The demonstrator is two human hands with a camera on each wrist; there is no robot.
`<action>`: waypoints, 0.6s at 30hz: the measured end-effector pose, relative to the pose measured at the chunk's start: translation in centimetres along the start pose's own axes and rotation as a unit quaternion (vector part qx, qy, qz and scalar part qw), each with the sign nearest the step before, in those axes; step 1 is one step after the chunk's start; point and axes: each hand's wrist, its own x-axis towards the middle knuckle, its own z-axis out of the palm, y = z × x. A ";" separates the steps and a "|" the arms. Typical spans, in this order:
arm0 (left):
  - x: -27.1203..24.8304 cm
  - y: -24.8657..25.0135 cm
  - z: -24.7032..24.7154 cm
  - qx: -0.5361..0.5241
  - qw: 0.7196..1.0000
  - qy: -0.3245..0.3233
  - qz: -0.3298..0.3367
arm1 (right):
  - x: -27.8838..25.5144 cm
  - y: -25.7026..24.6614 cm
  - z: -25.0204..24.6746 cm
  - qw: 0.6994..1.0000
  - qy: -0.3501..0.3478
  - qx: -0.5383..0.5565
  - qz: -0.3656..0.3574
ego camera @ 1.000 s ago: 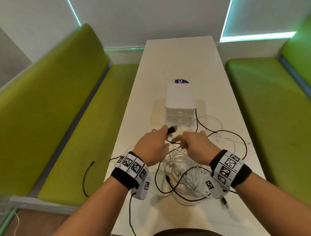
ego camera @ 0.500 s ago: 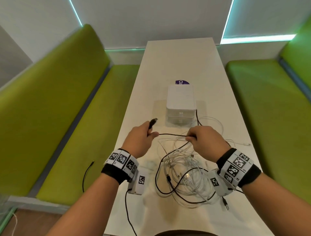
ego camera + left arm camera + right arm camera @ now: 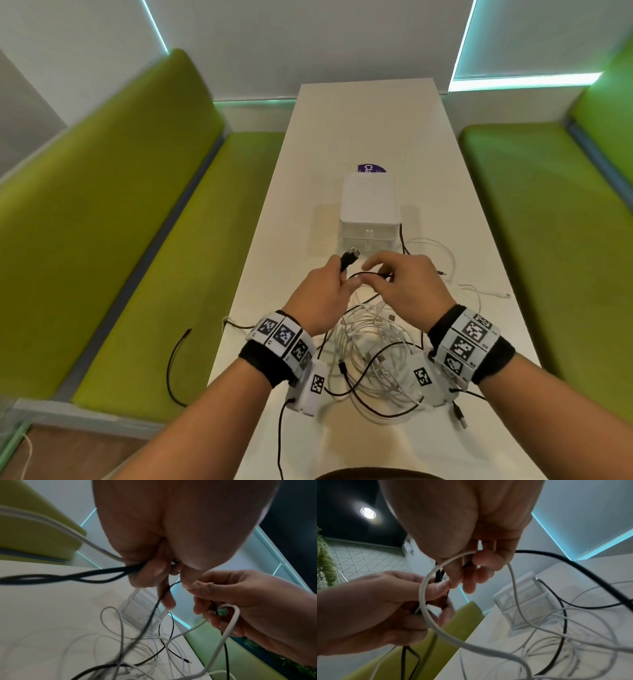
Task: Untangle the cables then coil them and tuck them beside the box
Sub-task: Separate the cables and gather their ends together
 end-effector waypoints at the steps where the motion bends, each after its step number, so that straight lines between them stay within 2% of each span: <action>1: 0.0 0.0 -0.1 0.011 1.000 0.009 0.003 | 0.1 0.3 -0.3 1.000 0.006 -0.016 0.011; 4: 0.0 -0.1 -0.9 0.034 0.996 0.076 0.014 | 0.6 1.5 -1.3 0.994 -0.023 -0.084 0.063; 7: 0.2 -1.6 -2.4 0.076 0.989 0.117 -0.043 | 0.3 1.8 -1.9 0.993 -0.056 -0.082 0.066; 10: 0.2 -2.7 -2.6 0.186 0.975 0.057 -0.111 | -0.1 0.7 -1.5 0.999 -0.051 0.002 0.008; 12: 0.0 -2.5 -1.9 0.187 0.974 0.039 -0.123 | -0.1 -0.3 -1.1 0.993 -0.047 0.111 0.009; 14: -0.4 -2.1 -1.6 0.130 0.984 0.088 -0.079 | 0.1 -0.6 -0.9 0.982 -0.067 0.169 0.042; 16: -0.7 -1.9 -1.7 0.058 0.986 0.157 0.008 | 0.4 -0.3 -0.7 0.988 -0.098 0.102 0.062; 17: -0.7 -1.9 -1.6 0.036 0.986 0.158 0.047 | 0.4 -0.3 -0.5 0.991 -0.109 0.057 0.056; 18: -0.9 -1.7 -1.4 0.018 0.989 0.132 0.071 | 0.3 -0.4 -0.5 0.992 -0.114 0.035 0.044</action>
